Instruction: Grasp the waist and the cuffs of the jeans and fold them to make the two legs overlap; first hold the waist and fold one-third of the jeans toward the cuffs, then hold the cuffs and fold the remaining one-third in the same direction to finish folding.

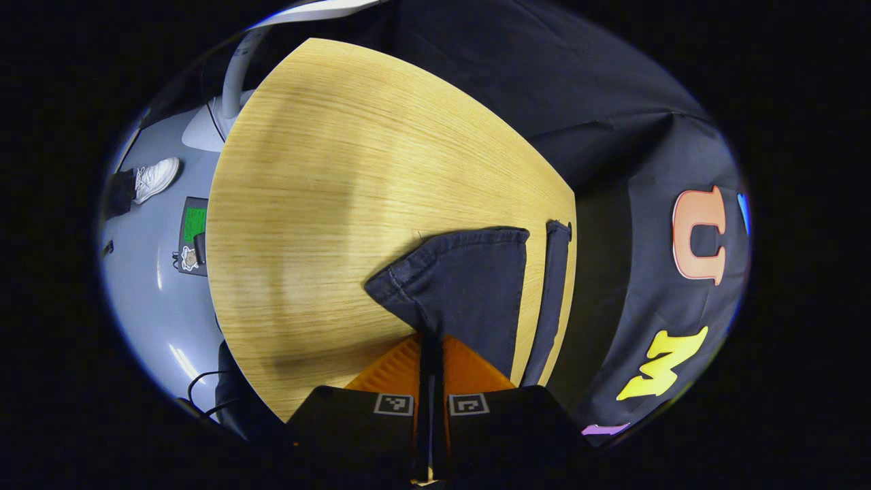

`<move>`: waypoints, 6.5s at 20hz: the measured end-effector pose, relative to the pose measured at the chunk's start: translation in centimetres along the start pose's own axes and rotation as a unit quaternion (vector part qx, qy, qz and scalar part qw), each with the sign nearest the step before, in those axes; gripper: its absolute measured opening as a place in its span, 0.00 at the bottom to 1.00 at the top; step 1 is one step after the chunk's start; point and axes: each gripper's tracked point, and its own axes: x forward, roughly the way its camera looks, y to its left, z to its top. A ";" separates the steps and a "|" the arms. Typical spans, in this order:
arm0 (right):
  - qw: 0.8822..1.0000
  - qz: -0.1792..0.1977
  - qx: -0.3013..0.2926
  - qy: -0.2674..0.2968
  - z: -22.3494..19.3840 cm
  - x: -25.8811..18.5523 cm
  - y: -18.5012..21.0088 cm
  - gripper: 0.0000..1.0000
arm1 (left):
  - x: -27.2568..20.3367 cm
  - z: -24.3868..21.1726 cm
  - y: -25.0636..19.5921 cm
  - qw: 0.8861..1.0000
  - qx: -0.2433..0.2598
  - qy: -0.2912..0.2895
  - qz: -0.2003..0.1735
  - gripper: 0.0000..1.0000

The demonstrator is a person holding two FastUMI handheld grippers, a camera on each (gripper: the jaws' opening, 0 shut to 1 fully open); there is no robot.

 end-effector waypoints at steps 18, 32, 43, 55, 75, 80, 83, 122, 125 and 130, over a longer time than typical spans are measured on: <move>0.964 0.233 0.121 -0.045 9.7 -6.3 15.0 0.01 | 3.5 1.7 -20.0 0.991 -0.001 0.043 -0.123 0.03; 0.964 0.229 0.115 -0.073 16.6 5.0 26.0 0.01 | 20.5 2.4 -29.2 0.994 0.057 0.029 -0.084 0.03; 0.970 0.216 0.065 -0.089 16.3 5.6 27.8 0.62 | 22.0 3.6 -31.6 0.974 0.203 -0.025 -0.094 1.00; 0.959 0.237 0.094 -0.123 15.5 -2.4 20.0 0.97 | 9.8 1.5 -36.6 0.888 0.410 -0.107 -0.178 0.99; 0.958 0.214 0.181 -0.058 9.1 3.5 12.7 0.97 | -8.1 -18.9 -25.8 0.642 0.688 -0.223 -0.254 1.00; 0.951 0.219 0.209 -0.068 11.4 6.8 15.2 0.89 | -9.6 -14.3 -25.2 0.667 0.669 -0.251 -0.212 1.00; 0.965 0.186 0.167 -0.079 11.5 7.3 15.3 0.36 | -9.6 -13.6 -24.9 0.680 0.660 -0.252 -0.197 1.00; 0.835 0.280 -0.433 -0.191 -12.3 -4.7 38.7 0.01 | -8.2 -10.8 -22.7 0.712 0.640 -0.232 -0.171 1.00; 0.816 0.281 -0.470 -0.185 -15.8 -4.4 38.6 0.01 | -7.9 -10.9 -22.6 0.715 0.639 -0.229 -0.168 1.00; 0.805 0.267 -0.506 -0.157 -18.7 -1.6 36.9 0.01 | -7.5 -11.2 -22.9 0.714 0.639 -0.230 -0.169 1.00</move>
